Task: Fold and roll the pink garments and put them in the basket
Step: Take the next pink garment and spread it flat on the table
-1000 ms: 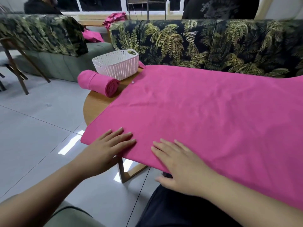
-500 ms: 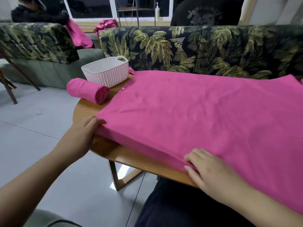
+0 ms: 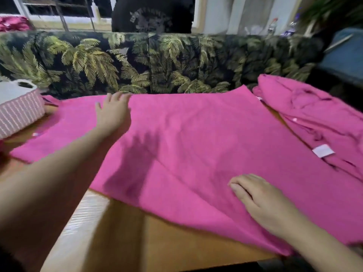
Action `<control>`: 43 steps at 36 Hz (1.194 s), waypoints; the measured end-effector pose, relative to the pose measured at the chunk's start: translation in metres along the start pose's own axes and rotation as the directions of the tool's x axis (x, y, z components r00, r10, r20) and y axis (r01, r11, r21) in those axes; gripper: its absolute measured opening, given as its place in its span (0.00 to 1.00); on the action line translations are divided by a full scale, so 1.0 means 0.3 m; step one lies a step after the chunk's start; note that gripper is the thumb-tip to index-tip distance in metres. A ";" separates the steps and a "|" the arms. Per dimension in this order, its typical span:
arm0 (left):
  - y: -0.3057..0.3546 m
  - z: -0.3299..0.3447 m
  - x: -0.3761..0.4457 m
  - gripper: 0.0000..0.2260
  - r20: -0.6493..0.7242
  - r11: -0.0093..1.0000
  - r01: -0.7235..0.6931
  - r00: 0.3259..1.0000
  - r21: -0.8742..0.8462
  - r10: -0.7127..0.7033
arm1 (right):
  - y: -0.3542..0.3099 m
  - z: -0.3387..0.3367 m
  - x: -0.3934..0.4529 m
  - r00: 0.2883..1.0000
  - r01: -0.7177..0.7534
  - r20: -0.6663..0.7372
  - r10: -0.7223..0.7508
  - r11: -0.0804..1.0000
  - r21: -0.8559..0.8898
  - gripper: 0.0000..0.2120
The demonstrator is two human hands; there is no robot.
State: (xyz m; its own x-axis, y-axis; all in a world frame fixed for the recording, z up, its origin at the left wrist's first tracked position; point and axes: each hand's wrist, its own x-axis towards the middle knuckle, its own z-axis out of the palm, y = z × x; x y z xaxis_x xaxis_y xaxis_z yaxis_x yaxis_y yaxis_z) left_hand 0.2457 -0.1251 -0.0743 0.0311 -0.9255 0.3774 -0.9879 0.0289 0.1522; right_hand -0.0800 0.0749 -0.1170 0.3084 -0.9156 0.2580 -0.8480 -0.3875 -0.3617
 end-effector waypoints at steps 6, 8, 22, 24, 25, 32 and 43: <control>0.270 0.130 -0.148 0.21 0.266 0.927 -0.250 0.907 -0.280 0.325 | 0.192 -0.103 -0.260 0.991 -0.122 -0.044 0.123 0.992 0.014 0.21; 0.309 0.151 -0.212 0.27 0.345 0.899 -0.282 0.851 -0.335 0.396 | 0.249 -0.120 -0.363 0.986 -0.156 -0.064 0.155 0.988 -0.005 0.19; 0.373 0.115 -0.555 0.25 0.201 0.529 -0.604 0.526 -0.596 0.827 | 0.428 -0.197 -0.571 0.917 -0.315 -0.317 0.242 0.928 -0.201 0.16; 0.368 0.130 -0.557 0.25 0.186 0.526 -0.644 0.520 -0.555 0.833 | 0.448 -0.210 -0.547 0.915 -0.320 -0.330 0.232 0.915 -0.247 0.17; 0.370 0.123 -0.550 0.25 0.183 0.527 -0.632 0.528 -0.567 0.829 | 0.453 -0.219 -0.526 0.913 -0.323 -0.337 0.231 0.912 -0.251 0.17; 0.251 0.115 -0.285 0.19 0.132 0.702 -0.446 0.786 -0.554 0.604 | 0.411 -0.299 -0.143 0.905 -0.099 -0.424 -0.029 0.955 -0.278 0.15; -0.344 0.376 0.124 0.17 0.176 0.983 0.172 0.972 -0.067 -0.158 | 0.336 -0.108 0.642 0.935 0.046 -0.343 -0.085 0.992 -0.120 0.12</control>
State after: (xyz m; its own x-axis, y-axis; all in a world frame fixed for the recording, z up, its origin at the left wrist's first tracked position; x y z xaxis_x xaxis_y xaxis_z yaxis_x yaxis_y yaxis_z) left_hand 0.3318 -0.2052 -0.1791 0.1599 -0.9703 0.1816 -0.9555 -0.1059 0.2754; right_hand -0.1201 -0.1370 -0.0746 0.2122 -0.7867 0.5797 -0.8787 -0.4132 -0.2390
